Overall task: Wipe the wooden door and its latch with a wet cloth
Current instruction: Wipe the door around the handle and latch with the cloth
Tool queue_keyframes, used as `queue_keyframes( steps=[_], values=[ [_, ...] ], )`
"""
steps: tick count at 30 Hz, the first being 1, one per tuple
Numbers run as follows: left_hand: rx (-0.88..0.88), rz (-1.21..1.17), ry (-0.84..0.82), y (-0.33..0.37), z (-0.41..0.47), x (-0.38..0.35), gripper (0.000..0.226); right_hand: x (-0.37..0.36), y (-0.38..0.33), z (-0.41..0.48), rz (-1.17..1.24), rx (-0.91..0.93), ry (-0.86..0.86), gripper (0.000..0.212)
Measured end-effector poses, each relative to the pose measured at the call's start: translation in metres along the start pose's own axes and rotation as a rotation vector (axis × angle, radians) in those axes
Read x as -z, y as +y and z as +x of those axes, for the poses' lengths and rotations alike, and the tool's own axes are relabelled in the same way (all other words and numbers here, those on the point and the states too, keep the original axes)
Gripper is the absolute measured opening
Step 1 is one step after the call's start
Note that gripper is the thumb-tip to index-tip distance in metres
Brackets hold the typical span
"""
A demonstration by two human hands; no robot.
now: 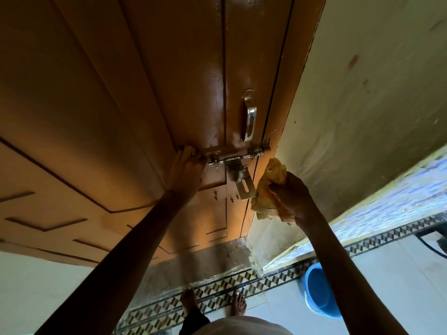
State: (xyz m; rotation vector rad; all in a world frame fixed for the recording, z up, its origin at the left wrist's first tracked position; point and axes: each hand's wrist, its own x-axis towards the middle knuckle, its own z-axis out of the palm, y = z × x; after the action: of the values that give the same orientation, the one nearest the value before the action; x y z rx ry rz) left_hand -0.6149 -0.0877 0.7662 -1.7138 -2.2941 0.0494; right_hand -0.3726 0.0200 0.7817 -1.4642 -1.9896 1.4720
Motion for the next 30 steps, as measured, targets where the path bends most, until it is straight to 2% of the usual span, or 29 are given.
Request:
queue_keyframes(
  steps=[4, 7, 10, 13, 15, 18, 20, 22, 26, 28, 30],
  values=[
    [0.022, -0.013, 0.015, -0.001, -0.002, -0.002, 0.048, -0.012, -0.01, -0.004, -0.268, 0.342, 0.391, 0.016],
    [0.041, -0.041, 0.073, -0.001, -0.002, -0.005, 0.036, -0.023, -0.017, -0.002, -0.444, 0.488, 0.561, 0.031],
    [0.046, -0.061, 0.109, -0.001, -0.001, -0.005, 0.032, -0.042, -0.024, 0.015, -0.566, 0.569, 0.546, 0.042],
    [0.066, -0.043, 0.093, 0.0, -0.001, -0.006, 0.03, -0.07, -0.025, 0.037, -0.719, 0.532, 0.54, 0.043],
    [0.084, -0.035, 0.094, 0.001, 0.0, -0.007, 0.026, -0.094, -0.023, 0.043, -0.697, 0.523, 0.487, 0.042],
    [0.077, -0.123, 0.179, 0.003, -0.002, -0.008, 0.02, -0.124, -0.015, 0.036, -0.612, 0.61, 0.379, 0.067],
    [0.078, -0.151, 0.214, 0.002, -0.002, -0.008, 0.017, -0.122, -0.008, 0.036, -0.63, 0.701, 0.377, 0.078],
    [0.09, -0.118, 0.203, 0.002, 0.0, -0.009, 0.021, -0.105, 0.006, 0.049, -0.712, 0.725, 0.444, 0.079],
    [0.113, -0.119, 0.198, 0.005, 0.001, -0.007, 0.027, -0.094, 0.014, 0.059, -0.606, 0.503, 0.599, 0.072],
    [0.12, -0.157, 0.199, 0.007, 0.001, -0.006, 0.026, -0.112, 0.005, 0.049, -0.574, 0.519, 0.496, 0.066],
    [0.119, -0.161, 0.207, 0.007, 0.0, -0.005, 0.023, -0.116, 0.001, 0.042, -0.651, 0.673, 0.384, 0.069]
  ],
)
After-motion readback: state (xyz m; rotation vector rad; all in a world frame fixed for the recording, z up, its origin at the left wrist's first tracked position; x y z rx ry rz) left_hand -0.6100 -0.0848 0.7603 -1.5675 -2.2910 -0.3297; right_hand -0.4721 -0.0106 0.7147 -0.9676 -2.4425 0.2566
